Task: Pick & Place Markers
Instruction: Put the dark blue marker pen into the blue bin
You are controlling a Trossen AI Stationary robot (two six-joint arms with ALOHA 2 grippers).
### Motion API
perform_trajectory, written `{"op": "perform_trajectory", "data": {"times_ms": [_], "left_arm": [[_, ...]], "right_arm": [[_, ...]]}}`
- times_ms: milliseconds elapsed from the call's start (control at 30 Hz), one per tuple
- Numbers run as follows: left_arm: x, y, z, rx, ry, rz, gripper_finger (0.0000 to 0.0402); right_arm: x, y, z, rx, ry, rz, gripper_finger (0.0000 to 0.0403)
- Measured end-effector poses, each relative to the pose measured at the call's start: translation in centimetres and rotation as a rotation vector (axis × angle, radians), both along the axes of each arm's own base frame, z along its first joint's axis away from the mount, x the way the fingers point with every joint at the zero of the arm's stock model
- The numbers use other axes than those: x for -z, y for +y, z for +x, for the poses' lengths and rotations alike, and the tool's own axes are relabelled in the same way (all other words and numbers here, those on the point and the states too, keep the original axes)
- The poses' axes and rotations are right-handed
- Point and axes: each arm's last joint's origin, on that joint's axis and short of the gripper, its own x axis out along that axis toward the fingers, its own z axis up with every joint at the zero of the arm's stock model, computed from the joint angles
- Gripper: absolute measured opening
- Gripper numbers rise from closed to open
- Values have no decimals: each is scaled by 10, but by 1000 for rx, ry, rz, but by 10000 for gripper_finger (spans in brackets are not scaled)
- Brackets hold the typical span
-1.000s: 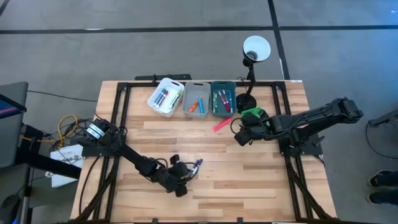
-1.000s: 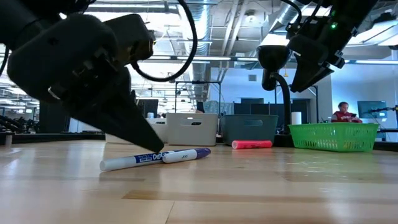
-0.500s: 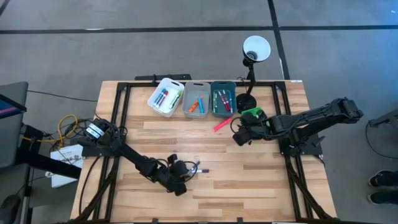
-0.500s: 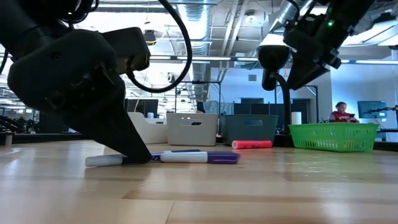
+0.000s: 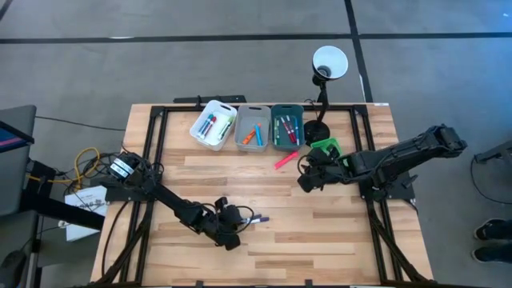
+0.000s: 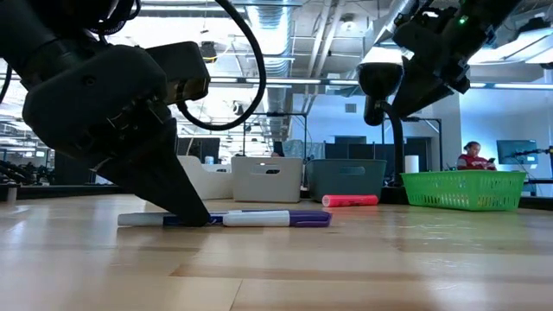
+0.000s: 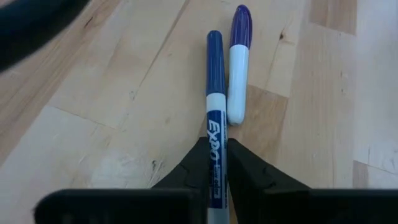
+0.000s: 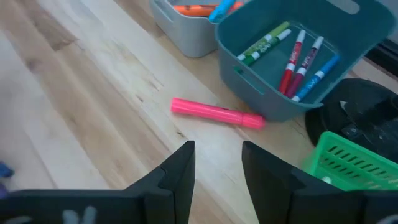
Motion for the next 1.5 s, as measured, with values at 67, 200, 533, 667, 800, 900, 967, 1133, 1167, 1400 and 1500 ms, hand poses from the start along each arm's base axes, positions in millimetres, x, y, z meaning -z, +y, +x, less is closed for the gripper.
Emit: {"op": "perform_trajectory", "data": {"times_ms": [67,200,533,667,800,900,967,1133,1167,1400,1500], "left_arm": [[0,-1,0,2,0,0,39],[-1,-1,-1,3,-4,0,46],[-38,5,-5,50,-65,50,40],[-45,12,-2,47,-91,79,40],[-45,21,3,20,-90,96,41],[-45,23,5,13,-92,96,42],[-45,23,5,16,-90,91,41],[-46,22,6,42,-102,107,41],[-47,22,7,50,-112,111,42],[-52,31,16,28,-168,142,41],[-55,34,20,44,-193,163,42]], "right_arm": [[-1,3,0,-14,-11,3,123],[-1,10,0,-40,-20,6,123],[2,47,26,-347,-135,-1,121],[21,74,54,-587,-191,-50,124],[47,93,77,-728,-241,-143,132],[65,95,89,-759,-247,-191,144],[73,93,94,-759,-237,-210,153],[81,80,102,-740,-227,-219,171],[81,77,104,-751,-228,-203,173],[81,64,109,-779,-260,-108,172],[81,60,110,-784,-255,-93,167]]}}
